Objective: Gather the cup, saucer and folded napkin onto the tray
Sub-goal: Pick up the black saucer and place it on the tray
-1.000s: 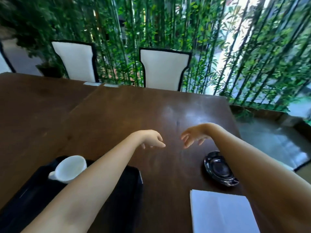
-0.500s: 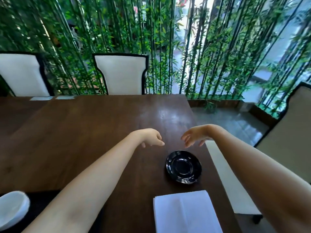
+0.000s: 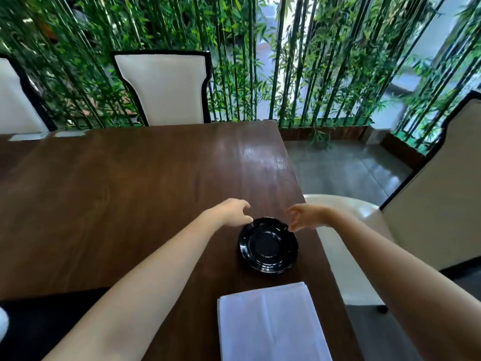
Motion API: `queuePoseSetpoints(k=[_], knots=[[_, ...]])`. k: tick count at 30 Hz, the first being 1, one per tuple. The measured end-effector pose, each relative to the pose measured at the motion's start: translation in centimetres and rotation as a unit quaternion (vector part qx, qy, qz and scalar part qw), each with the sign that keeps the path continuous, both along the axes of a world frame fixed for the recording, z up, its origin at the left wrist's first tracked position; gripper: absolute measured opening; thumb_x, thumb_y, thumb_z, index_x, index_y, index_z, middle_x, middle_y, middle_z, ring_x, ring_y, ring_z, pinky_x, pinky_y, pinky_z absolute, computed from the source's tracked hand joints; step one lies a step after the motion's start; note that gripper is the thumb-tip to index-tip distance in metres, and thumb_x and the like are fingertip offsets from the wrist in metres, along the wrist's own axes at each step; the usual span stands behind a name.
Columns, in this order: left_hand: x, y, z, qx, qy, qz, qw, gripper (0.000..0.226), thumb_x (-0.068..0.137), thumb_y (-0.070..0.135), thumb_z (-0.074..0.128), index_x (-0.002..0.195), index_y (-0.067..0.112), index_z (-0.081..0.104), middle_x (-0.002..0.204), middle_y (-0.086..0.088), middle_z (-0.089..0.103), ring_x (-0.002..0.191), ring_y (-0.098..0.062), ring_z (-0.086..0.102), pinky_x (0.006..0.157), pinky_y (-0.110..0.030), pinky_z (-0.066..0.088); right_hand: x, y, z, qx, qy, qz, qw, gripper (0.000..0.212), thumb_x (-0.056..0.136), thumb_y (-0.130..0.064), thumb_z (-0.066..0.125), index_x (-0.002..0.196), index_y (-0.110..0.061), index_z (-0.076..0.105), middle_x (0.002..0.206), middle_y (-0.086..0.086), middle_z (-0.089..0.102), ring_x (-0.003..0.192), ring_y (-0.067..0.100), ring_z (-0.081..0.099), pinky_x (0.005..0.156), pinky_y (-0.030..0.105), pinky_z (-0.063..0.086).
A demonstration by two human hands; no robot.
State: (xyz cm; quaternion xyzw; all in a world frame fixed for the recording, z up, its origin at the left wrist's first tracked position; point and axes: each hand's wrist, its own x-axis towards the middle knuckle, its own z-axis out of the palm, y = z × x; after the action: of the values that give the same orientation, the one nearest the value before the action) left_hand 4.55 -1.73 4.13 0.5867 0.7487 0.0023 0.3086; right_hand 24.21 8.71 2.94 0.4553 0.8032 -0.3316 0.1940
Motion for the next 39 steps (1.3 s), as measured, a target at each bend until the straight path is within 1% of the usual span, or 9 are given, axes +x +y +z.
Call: queuePoseSetpoints(k=[3, 11, 14, 19, 23, 27, 33, 36, 39], knots=[[0.1, 0.0, -1.7, -0.001, -0.005, 0.013, 1.000, 0.056, 0.091, 0.035, 0.052, 0.141, 0.017, 0.035, 0.145, -0.009, 0.042, 0.130, -0.027, 0.042, 0.103, -0.037, 0.039, 0.4, 0.0, -2.4, 0.036, -0.006, 0.005, 0.999, 0.079, 0.081, -0.031, 0.068, 0.144, -0.012, 0.025, 0.145, 0.011, 0.041, 0.129, 0.028, 0.043, 0.107, 0.040, 0.038], [1.1, -1.1, -6.5, 0.014, -0.023, 0.051, 0.998, 0.058, 0.090, 0.029, 0.054, 0.142, 0.016, 0.032, 0.142, -0.012, 0.042, 0.127, -0.029, 0.043, 0.100, -0.038, 0.040, 1.4, -0.2, -7.0, 0.048, 0.040, -0.004, 0.998, 0.071, 0.079, -0.030, 0.069, 0.138, -0.011, 0.034, 0.133, 0.013, 0.050, 0.116, 0.028, 0.051, 0.097, 0.038, 0.043], [1.7, -1.6, -8.0, 0.024, -0.030, 0.076, 0.996, 0.056, 0.090, 0.028, 0.055, 0.141, 0.021, 0.032, 0.138, -0.011, 0.044, 0.123, -0.030, 0.045, 0.095, -0.041, 0.044, 1.8, -0.5, -8.0, 0.058, 0.077, -0.018, 0.995, 0.070, 0.079, -0.031, 0.068, 0.138, -0.013, 0.035, 0.131, 0.013, 0.047, 0.116, 0.028, 0.048, 0.096, 0.033, 0.040], [2.4, -2.5, -9.7, 0.073, -0.048, 0.125, 0.988, 0.061, 0.088, 0.022, 0.057, 0.142, 0.024, 0.029, 0.137, -0.009, 0.043, 0.125, -0.029, 0.040, 0.098, -0.042, 0.042, 2.4, -1.5, -9.4, 0.042, 0.130, -0.044, 0.990, 0.072, 0.079, -0.025, 0.069, 0.141, -0.021, 0.032, 0.128, 0.010, 0.041, 0.119, 0.025, 0.043, 0.095, 0.026, 0.033], [3.0, -2.9, -10.5, 0.095, -0.085, 0.167, 0.978, 0.063, 0.088, 0.012, 0.056, 0.143, 0.026, 0.028, 0.141, -0.006, 0.039, 0.123, -0.026, 0.044, 0.095, -0.038, 0.044, 2.6, -2.4, -10.0, 0.060, 0.166, -0.072, 0.982, 0.074, 0.079, -0.014, 0.068, 0.143, -0.022, 0.031, 0.125, 0.011, 0.042, 0.113, 0.027, 0.048, 0.093, 0.026, 0.035], [3.5, -3.2, -11.0, 0.123, -0.127, 0.203, 0.963, 0.064, 0.088, 0.002, 0.050, 0.144, 0.026, 0.028, 0.141, -0.004, 0.038, 0.117, -0.022, 0.049, 0.084, -0.026, 0.042, 2.7, -3.1, -10.5, 0.065, 0.184, -0.098, 0.976, 0.072, 0.083, -0.010, 0.063, 0.145, -0.022, 0.028, 0.128, 0.011, 0.046, 0.114, 0.027, 0.049, 0.089, 0.025, 0.034], [3.5, -3.4, -11.5, 0.145, -0.150, 0.224, 0.952, 0.063, 0.089, 0.001, 0.051, 0.143, 0.026, 0.030, 0.143, -0.004, 0.038, 0.124, -0.021, 0.045, 0.087, -0.022, 0.036, 2.9, -3.5, -11.2, 0.043, 0.223, -0.136, 0.964, 0.068, 0.086, -0.010, 0.058, 0.145, -0.028, 0.028, 0.131, 0.006, 0.048, 0.107, 0.021, 0.052, 0.088, 0.026, 0.040], [3.3, -3.6, -11.6, 0.155, -0.162, 0.226, 0.948, 0.062, 0.089, 0.002, 0.052, 0.142, 0.026, 0.032, 0.144, -0.004, 0.039, 0.127, -0.021, 0.042, 0.090, -0.022, 0.032, 3.3, -3.6, -11.6, 0.007, 0.263, -0.176, 0.949, 0.068, 0.085, -0.007, 0.058, 0.143, -0.032, 0.032, 0.130, 0.006, 0.053, 0.108, 0.022, 0.057, 0.096, 0.034, 0.045], [3.3, -3.7, -11.8, 0.161, -0.176, 0.232, 0.943, 0.060, 0.089, 0.002, 0.053, 0.141, 0.026, 0.034, 0.143, -0.004, 0.041, 0.129, -0.021, 0.041, 0.092, -0.022, 0.032, 3.4, -3.7, -11.8, 0.016, 0.276, -0.189, 0.942, 0.067, 0.084, -0.007, 0.059, 0.141, -0.033, 0.036, 0.125, 0.005, 0.057, 0.102, 0.020, 0.059, 0.092, 0.030, 0.045]])
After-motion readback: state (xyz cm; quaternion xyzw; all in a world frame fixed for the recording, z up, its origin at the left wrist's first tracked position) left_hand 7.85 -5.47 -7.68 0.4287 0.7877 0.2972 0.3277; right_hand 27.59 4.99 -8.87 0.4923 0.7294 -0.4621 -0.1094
